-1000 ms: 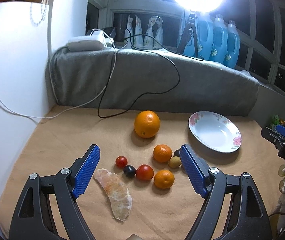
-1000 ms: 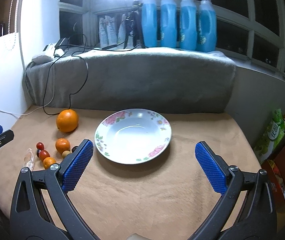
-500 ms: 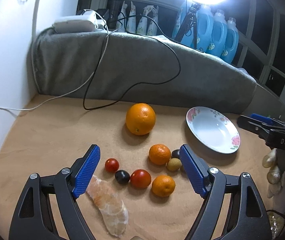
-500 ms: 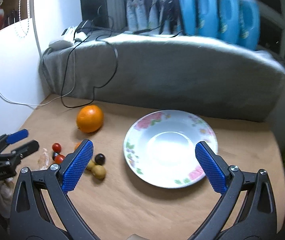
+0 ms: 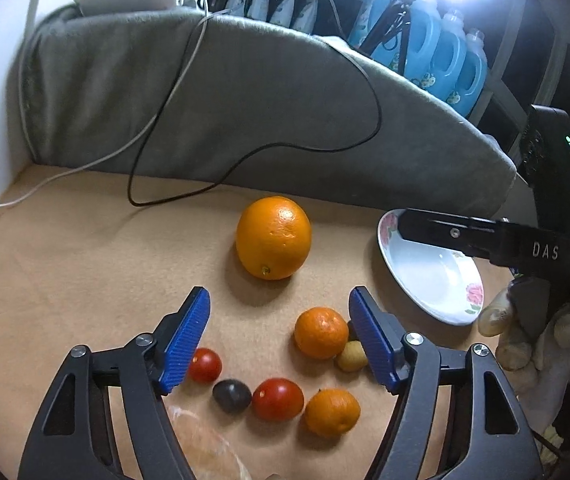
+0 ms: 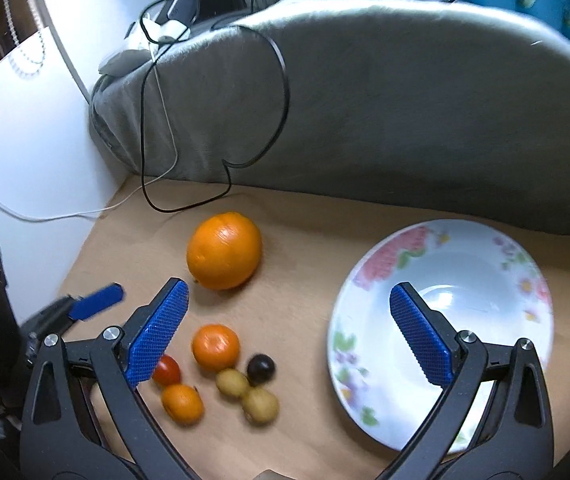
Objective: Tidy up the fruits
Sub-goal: 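Move the right tool to the large orange and open around it, then close the right gripper on the large orange and lift it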
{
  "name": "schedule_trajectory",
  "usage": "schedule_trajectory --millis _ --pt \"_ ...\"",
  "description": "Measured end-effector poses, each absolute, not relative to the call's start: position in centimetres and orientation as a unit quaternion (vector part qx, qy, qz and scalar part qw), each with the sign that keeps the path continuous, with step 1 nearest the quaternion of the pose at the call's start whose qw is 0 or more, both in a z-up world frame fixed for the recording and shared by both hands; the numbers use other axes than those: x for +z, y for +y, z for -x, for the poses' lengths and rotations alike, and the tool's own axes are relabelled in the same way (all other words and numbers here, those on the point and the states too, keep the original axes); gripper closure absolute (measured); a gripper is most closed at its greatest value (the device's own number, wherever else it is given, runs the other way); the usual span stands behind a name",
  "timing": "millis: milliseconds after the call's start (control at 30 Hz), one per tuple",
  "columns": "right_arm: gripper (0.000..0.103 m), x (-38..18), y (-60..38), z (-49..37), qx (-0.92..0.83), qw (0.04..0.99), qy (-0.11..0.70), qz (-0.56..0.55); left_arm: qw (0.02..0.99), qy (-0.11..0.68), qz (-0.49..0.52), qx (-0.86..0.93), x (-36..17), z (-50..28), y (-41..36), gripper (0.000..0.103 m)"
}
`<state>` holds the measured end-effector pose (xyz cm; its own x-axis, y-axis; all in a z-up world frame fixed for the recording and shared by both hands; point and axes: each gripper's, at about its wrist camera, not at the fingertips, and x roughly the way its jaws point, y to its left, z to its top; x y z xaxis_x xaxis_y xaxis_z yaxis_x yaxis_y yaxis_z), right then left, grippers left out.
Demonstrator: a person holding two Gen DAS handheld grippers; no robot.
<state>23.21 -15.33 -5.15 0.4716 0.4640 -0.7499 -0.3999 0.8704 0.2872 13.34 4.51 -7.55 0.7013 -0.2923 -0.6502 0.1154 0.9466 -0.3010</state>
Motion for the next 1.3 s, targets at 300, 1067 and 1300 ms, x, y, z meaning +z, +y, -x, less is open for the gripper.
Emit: schedule_trajectory --millis 300,1067,1300 --pt "0.004 -6.7 -12.5 -26.1 0.276 0.831 0.479 -0.060 0.904 0.389 0.128 -0.125 -8.7 -15.8 4.4 0.035" --pt "0.030 -10.7 -8.5 -30.2 0.299 0.770 0.551 -0.119 0.865 0.444 0.180 -0.151 -10.6 -20.6 5.4 0.050" --pt "0.035 -10.7 -8.5 -30.2 0.300 0.769 0.551 -0.124 0.866 0.446 0.168 -0.150 -10.5 -21.0 5.0 0.056"
